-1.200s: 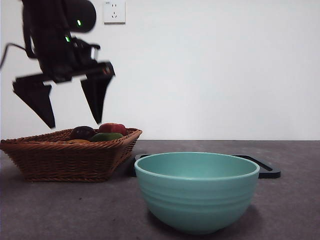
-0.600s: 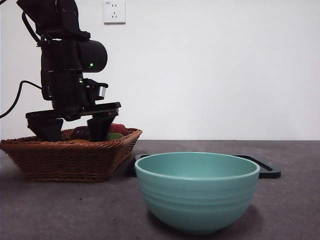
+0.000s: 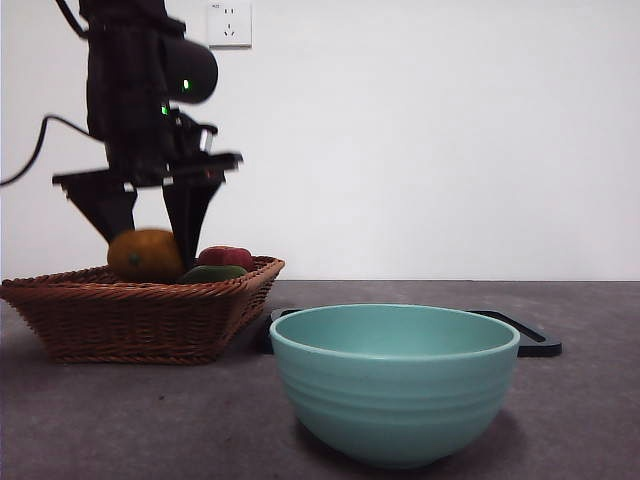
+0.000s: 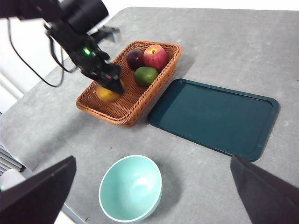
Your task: Pick up the wifruite, put it on the bowl, pick up the plate, put it on desk
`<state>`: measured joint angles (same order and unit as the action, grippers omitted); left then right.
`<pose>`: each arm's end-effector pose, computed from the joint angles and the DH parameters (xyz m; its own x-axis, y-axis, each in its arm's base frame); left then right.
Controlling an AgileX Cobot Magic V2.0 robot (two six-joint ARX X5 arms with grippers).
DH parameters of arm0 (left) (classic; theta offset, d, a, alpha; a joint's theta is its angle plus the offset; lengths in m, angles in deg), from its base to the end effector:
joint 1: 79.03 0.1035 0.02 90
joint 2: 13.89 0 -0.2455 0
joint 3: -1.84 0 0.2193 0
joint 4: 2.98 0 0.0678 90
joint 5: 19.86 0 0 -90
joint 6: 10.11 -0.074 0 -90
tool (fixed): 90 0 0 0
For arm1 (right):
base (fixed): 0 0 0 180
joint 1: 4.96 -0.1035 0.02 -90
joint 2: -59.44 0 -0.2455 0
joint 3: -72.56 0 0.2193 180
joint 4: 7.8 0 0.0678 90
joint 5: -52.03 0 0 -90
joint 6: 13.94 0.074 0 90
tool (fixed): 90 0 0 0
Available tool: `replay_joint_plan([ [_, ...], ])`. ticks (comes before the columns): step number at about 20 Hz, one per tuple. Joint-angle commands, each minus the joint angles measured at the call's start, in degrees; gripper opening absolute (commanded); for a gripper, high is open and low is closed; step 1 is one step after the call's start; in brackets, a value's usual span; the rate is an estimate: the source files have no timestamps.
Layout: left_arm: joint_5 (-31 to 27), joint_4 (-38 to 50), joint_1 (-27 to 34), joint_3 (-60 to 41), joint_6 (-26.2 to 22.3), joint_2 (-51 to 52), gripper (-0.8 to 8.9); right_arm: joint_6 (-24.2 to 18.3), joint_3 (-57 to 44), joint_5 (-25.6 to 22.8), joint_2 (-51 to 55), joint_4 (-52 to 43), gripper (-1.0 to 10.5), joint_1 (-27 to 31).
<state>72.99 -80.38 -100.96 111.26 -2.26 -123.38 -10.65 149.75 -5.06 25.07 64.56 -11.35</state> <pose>0.3251 -0.1349 0.1963 0.1824 -0.1270 -0.9750 0.2557 0.9636 -0.0777 0.0862 0.0501 0.3271 0.6654 0.6212 -0.4139 -0.5341 0.7836 0.3174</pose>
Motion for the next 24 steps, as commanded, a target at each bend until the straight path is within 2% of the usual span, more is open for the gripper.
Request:
replay_joint_plan([
  [1,-0.04,-2.21,-0.94,3.19,-0.55,3.8,2.47,0.55,0.96,0.11,-0.22,-0.26,6.0,-0.22],
  [6,-0.04,-7.39,-4.61,3.26,2.32,13.22,2.47,0.55,1.01,0.09,0.13,0.24,6.0,-0.22],
  [9,-0.04,-11.58,-9.05,3.26,4.42,17.25,2.47,0.55,1.07,0.07,1.22,2.32,6.0,-0.22],
  [18,-1.14,-11.67,-26.56,3.15,19.06,18.36,2.47,1.31,1.07,0.09,6.88,8.87,6.0,-0.22],
  [21,-5.07,-11.72,-31.06,3.15,24.37,18.01,2.47,2.49,1.07,0.07,8.24,8.92,6.0,-0.22],
  [24,-5.09,-10.4,-33.99,3.15,27.69,16.52,2.47,2.45,1.07,0.11,8.74,8.68,6.0,-0.22],
])
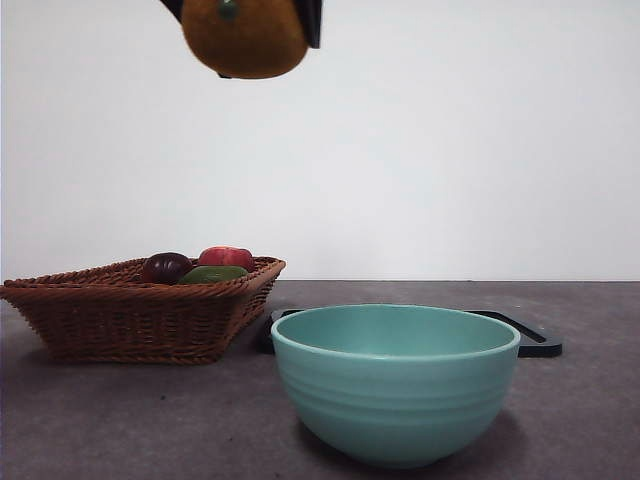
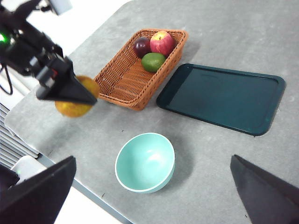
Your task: Pick up the wifruite, put it on the bowl, pick up the plate, put it on desk
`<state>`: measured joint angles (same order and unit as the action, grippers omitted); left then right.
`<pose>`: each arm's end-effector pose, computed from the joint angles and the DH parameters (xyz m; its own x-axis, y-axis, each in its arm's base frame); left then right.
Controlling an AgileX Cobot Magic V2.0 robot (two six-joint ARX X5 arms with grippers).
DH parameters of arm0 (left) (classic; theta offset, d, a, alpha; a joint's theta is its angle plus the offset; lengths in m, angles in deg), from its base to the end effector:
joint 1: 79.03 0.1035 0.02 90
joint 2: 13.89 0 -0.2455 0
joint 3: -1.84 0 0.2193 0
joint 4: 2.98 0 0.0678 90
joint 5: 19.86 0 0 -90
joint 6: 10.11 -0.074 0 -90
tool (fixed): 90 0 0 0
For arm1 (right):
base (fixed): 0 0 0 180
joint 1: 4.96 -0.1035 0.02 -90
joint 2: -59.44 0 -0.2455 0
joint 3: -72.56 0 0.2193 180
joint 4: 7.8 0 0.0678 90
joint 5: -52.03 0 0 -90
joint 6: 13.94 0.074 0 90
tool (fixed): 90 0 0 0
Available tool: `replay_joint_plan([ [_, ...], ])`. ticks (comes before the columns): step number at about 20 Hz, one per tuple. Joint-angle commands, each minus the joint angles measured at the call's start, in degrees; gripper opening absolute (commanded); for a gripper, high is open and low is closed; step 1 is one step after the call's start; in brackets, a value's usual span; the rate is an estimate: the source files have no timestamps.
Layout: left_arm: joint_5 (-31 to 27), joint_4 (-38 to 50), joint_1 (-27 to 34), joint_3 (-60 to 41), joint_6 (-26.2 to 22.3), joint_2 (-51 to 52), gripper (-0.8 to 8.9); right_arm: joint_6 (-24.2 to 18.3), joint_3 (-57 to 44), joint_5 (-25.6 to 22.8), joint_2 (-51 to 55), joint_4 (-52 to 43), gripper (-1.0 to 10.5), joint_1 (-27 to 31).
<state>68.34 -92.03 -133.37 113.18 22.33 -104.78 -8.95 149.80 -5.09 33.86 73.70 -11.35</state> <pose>0.1657 -0.2270 0.2936 0.2381 -0.2780 -0.9306 0.3886 0.9054 -0.1710 0.0426 0.0452 0.3168 0.6635 0.6206 -0.4179 -0.5163 0.7840 0.3446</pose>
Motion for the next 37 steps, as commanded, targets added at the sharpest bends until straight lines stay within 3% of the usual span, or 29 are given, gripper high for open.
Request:
replay_joint_plan([
  [1,-0.66,2.03,-2.45,1.22,3.15,-2.97,2.47,0.74,1.03,0.13,-0.04,-0.44,6.0,-0.22],
  [8,-1.62,6.19,-6.12,1.22,5.35,-12.07,2.47,0.74,1.03,0.11,-0.04,-0.35,6.0,-0.24],
  [19,-1.42,10.14,-6.58,1.22,4.28,-26.91,2.47,0.72,1.03,0.11,-0.04,0.57,6.0,-0.24],
  [37,0.52,11.45,-5.88,1.22,3.23,-29.79,2.49,0.72,1.03,0.11,-0.04,0.59,6.0,-0.24],
])
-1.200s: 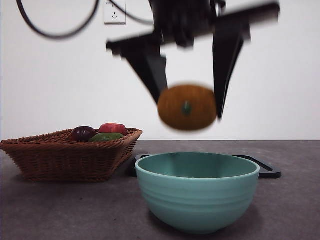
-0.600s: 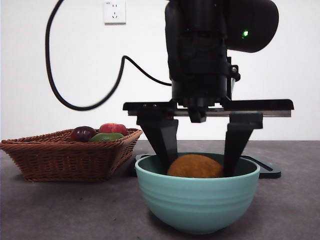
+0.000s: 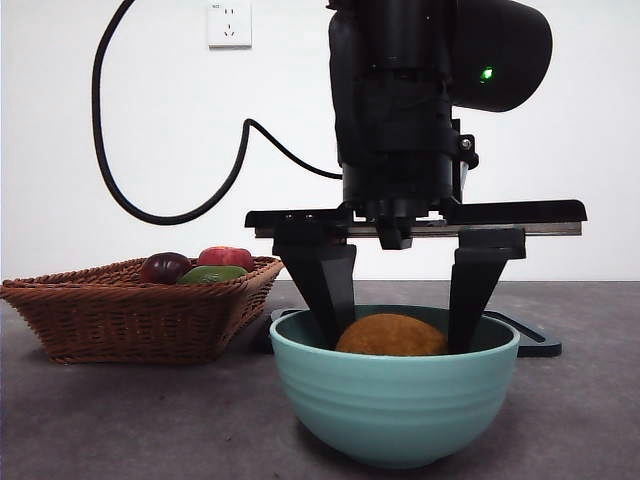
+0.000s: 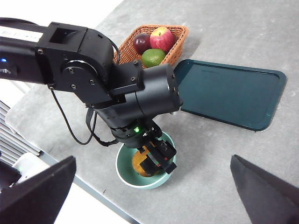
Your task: Pick up the wifruite, put it on the bowl, pick up the plate, put it on desk
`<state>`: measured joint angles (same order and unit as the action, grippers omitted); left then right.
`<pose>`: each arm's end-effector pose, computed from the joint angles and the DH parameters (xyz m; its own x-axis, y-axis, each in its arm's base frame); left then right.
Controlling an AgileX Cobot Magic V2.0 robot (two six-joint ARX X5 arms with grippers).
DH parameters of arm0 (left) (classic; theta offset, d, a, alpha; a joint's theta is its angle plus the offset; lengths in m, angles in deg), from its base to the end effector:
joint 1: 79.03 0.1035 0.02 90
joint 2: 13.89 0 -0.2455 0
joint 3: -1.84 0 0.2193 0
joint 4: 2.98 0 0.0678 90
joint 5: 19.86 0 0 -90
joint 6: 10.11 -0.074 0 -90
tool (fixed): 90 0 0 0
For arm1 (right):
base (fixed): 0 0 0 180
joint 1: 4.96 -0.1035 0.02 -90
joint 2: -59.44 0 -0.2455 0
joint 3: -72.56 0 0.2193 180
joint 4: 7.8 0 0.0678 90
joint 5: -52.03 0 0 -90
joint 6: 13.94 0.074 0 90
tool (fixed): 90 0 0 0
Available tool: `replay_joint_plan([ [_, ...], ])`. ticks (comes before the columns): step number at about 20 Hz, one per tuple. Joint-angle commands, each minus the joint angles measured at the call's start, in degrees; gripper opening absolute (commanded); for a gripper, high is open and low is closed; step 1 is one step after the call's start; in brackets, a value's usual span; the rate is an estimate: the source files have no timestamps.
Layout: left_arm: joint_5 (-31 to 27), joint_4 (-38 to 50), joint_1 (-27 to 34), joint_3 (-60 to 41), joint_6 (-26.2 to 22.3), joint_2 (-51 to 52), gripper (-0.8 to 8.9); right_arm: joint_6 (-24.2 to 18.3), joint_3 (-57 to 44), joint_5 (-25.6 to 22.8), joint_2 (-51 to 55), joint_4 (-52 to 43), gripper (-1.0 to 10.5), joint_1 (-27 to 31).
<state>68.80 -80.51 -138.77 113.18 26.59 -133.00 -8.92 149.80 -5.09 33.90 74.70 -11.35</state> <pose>0.1871 -0.3173 0.1470 0.0615 -0.0590 -0.9964 0.3914 0.9197 -0.0303 0.0413 0.0450 0.3149 0.6565 0.6198 -0.4300 -0.5102 0.7847 0.3521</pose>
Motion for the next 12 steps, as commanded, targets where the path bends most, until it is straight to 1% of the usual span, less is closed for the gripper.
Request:
replay_joint_plan([
  [1,0.07,-0.07,-0.48,1.22,-1.27,-1.57,2.49,0.7,1.03,0.13,-0.09,-0.42,6.0,-0.24],
  [3,0.07,-0.02,-0.48,1.22,-1.31,-1.6,2.56,0.7,1.03,0.13,-0.09,-0.42,6.0,-0.24],
  [4,0.07,-0.02,-0.48,1.22,-1.31,-1.57,2.79,0.7,1.03,0.13,-0.09,-0.42,6.0,-0.24],
  [6,0.07,-0.04,-0.48,1.22,-1.55,-1.57,3.65,0.7,1.03,0.11,-0.09,-0.39,6.0,-0.24],
  [7,0.07,-0.02,-0.48,1.22,-1.55,-1.57,3.85,0.7,1.03,0.11,-0.09,-0.39,6.0,-0.24],
  [9,0.07,-0.02,-0.48,1.22,-1.86,-1.57,3.85,0.7,1.03,0.11,-0.09,-0.39,6.0,-0.24],
  [12,-0.68,0.2,-0.55,1.46,-3.69,-1.31,3.86,0.7,1.03,0.11,-0.09,-0.39,6.0,-0.24],
])
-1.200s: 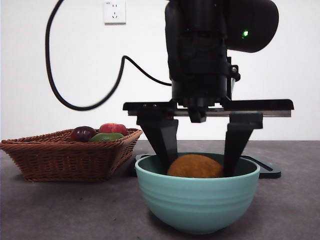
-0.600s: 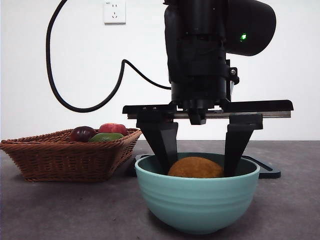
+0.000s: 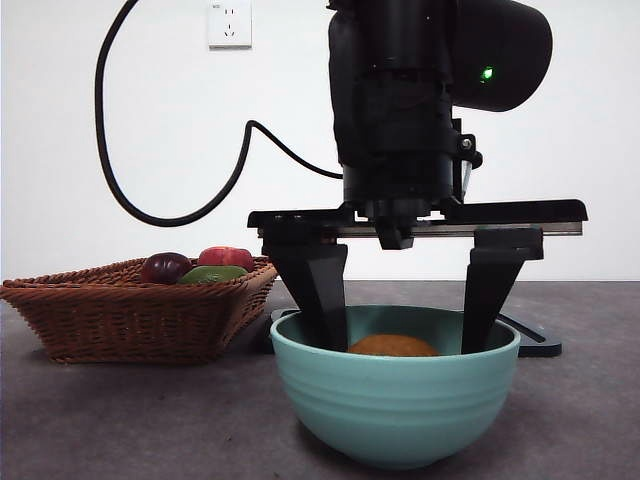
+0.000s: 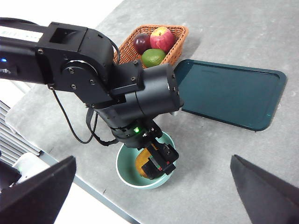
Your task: Pick up the wifruite, put it on the bowl, pick up the plate, put it on desk
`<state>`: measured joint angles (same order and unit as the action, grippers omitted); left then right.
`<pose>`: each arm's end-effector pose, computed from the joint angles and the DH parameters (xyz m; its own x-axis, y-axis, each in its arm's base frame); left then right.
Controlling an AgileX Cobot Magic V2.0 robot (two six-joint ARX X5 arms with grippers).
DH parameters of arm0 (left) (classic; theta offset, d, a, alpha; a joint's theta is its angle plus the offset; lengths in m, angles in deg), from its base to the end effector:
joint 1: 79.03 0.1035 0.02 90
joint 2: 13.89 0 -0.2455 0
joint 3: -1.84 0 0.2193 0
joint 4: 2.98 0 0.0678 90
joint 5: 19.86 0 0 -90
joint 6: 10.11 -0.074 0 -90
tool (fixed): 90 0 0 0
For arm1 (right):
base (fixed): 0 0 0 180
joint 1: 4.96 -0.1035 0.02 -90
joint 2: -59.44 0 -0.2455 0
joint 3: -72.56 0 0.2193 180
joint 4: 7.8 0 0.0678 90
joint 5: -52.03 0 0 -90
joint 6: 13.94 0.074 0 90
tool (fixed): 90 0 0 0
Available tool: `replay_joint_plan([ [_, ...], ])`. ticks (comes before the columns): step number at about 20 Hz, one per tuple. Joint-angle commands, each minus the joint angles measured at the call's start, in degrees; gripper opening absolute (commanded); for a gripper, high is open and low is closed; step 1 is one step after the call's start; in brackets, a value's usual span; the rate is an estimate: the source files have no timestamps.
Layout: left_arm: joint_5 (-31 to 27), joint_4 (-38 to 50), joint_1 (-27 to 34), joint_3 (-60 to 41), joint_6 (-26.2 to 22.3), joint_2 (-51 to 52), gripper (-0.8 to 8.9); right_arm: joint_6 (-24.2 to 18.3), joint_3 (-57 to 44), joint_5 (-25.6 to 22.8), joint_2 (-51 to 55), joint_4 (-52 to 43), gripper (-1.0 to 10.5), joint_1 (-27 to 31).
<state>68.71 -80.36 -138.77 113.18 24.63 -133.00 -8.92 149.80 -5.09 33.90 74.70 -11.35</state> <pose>0.1874 -0.3175 0.1471 0.0641 -0.0604 -0.9961 0.4226 0.9059 -0.0277 0.0413 0.0450 0.3149 0.6565 0.6198 -0.4300 -0.5102 0.7847 0.3521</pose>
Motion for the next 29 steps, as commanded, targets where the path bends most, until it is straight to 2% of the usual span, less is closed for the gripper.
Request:
replay_joint_plan([
  [1,-1.77,0.04,-0.61,1.57,-2.4,-0.87,4.09,0.7,1.03,0.13,-0.09,-0.37,6.0,-0.24],
  [3,-2.91,0.02,-0.72,1.6,-3.26,0.98,4.62,0.7,1.03,0.13,-0.09,-0.35,6.0,-0.22],
  [8,-3.32,-0.9,-1.2,1.62,-5.62,9.4,4.8,0.57,1.03,0.11,-0.09,-0.37,6.0,-0.22],
  [10,-3.3,-1.03,-1.62,1.62,-7.52,14.16,5.39,0.57,1.03,0.11,-0.09,-0.37,6.0,-0.22],
  [13,-3.3,-2.78,-2.01,1.62,-10.67,21.79,5.4,0.57,1.03,0.11,-0.09,-0.37,6.0,-0.22],
  [15,-3.41,-4.66,-2.05,1.62,-14.73,26.8,5.35,0.57,1.03,0.11,-0.09,-0.39,6.0,-0.22],
  [18,-7.98,-7.63,-2.03,1.62,-20.13,33.07,5.29,0.59,1.03,0.11,-0.09,-0.55,6.0,-0.22],
  [20,-9.88,-9.92,-1.51,1.6,-21.51,36.79,5.29,0.61,1.03,0.13,-0.09,-0.52,6.0,-0.22],
  [24,-9.99,-12.92,0.02,0.96,-24.87,44.22,5.29,0.63,1.03,0.11,-0.09,-0.55,6.0,-0.22],
  [29,-9.94,-8.96,4.24,-10.29,-27.91,58.69,5.29,2.51,1.03,0.09,-0.11,-0.61,6.0,-0.22],
])
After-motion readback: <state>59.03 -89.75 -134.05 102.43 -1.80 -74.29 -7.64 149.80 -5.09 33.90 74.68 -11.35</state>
